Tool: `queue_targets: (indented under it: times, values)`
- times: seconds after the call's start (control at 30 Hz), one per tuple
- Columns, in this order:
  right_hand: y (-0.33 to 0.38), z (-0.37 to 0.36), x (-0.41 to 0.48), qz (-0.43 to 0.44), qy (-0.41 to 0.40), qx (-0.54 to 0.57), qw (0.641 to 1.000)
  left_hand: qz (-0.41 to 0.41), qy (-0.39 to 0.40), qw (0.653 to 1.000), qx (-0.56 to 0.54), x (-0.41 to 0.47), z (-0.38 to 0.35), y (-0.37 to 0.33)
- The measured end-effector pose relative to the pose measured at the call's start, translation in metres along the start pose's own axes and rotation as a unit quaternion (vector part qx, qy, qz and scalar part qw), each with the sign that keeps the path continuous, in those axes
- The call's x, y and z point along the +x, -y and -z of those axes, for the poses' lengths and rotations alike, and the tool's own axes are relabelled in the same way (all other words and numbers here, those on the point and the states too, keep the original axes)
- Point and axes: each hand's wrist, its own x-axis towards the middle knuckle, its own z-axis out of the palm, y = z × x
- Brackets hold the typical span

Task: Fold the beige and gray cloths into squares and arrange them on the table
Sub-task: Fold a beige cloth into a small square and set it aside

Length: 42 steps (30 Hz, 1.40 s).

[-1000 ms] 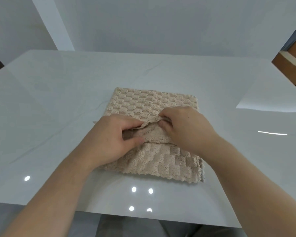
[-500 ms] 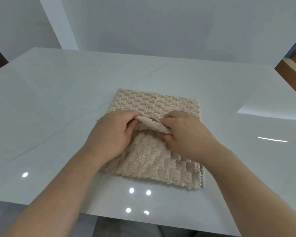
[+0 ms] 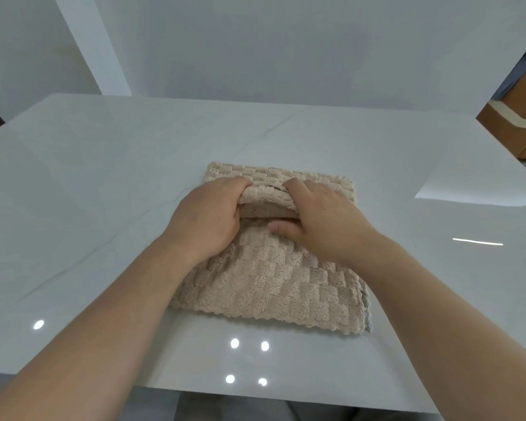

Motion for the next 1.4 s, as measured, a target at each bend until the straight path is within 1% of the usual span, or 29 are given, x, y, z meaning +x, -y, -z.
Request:
queue_targets:
  times: [0.1, 0.17, 0.27, 0.37, 0.57, 0.63, 0.87, 1.07, 1.23, 1.3, 1.4]
  values:
    - [-0.003, 0.001, 0.010, -0.024, -0.014, -0.037, 0.999, -0.032, -0.009, 0.999, -0.006, 0.010, -0.004, 0.000]
    - [-0.005, 0.002, 0.016, -0.041, -0.023, -0.035, 0.998, -0.052, -0.010, 0.999, -0.002, 0.012, -0.008, 0.001]
    - [-0.004, -0.003, 0.017, -0.057, -0.013, -0.034, 0.998, -0.077, 0.002, 0.997, 0.019, 0.018, -0.011, 0.004]
    - [0.001, -0.013, 0.015, -0.061, -0.005, -0.031, 0.998, -0.086, -0.019, 0.996, 0.012, 0.034, -0.012, 0.008]
    - [0.001, -0.010, 0.032, -0.104, 0.016, -0.046, 0.993, -0.094, -0.022, 0.995, -0.005, 0.058, -0.014, 0.005]
    - [-0.002, -0.005, 0.042, -0.105, 0.022, -0.049, 0.993, -0.097, -0.025, 0.995, -0.005, 0.060, -0.013, 0.009]
    - [-0.010, 0.011, 0.071, -0.089, 0.031, -0.031, 0.995, -0.072, 0.027, 0.995, 0.060, 0.067, -0.019, 0.030]
    - [-0.015, -0.001, 0.070, -0.088, 0.042, -0.051, 0.994, -0.061, -0.010, 0.996, 0.065, 0.091, -0.015, 0.027]
    - [-0.027, 0.007, 0.083, -0.091, 0.017, -0.069, 0.993, -0.074, -0.048, 0.995, 0.055, 0.090, -0.009, 0.015]
    - [-0.031, 0.015, 0.086, -0.098, 0.015, -0.055, 0.994, -0.073, -0.046, 0.995, 0.053, 0.089, -0.011, 0.013]
    - [-0.035, 0.024, 0.080, -0.107, 0.002, 0.023, 0.994, -0.063, -0.025, 0.998, 0.009, 0.094, -0.012, 0.011]
